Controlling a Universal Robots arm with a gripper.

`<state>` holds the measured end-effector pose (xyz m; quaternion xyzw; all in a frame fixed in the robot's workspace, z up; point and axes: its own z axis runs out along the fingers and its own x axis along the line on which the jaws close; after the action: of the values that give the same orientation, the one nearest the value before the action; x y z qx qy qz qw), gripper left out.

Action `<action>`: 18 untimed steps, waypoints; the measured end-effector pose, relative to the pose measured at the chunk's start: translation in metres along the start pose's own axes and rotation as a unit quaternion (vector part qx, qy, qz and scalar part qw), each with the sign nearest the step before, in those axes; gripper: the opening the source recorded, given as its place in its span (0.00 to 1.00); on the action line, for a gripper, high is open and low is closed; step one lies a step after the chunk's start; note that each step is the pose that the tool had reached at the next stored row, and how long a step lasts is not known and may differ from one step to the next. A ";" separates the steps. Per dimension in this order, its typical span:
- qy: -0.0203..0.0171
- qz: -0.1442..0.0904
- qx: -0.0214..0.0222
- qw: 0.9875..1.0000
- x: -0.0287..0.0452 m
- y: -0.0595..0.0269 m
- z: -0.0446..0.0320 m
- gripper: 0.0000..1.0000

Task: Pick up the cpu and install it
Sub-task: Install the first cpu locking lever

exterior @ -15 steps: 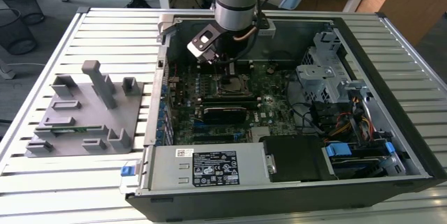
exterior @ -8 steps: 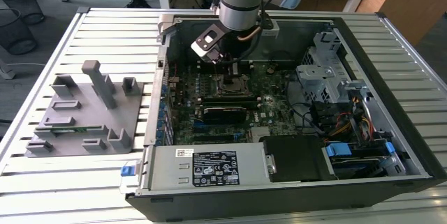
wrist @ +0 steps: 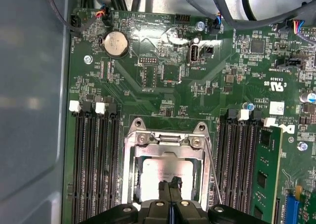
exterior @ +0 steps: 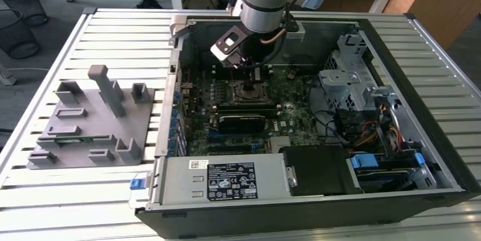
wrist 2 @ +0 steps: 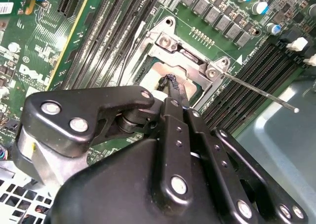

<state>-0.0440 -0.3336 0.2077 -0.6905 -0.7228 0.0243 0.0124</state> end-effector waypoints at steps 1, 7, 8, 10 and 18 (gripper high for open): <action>0.000 0.000 0.000 1.000 0.0000 0.0002 0.0000 0.12; 0.000 0.000 0.000 1.000 0.0000 0.0002 -0.0010 0.12; 0.000 0.000 0.000 1.000 0.0000 0.0002 -0.0017 0.12; 0.000 0.001 0.000 1.000 -0.0001 0.0001 -0.0038 0.12; -0.003 0.001 0.000 1.000 -0.0001 -0.0002 -0.0105 0.12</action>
<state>-0.0437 -0.3335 0.2183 -0.6912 -0.7222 0.0263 0.0102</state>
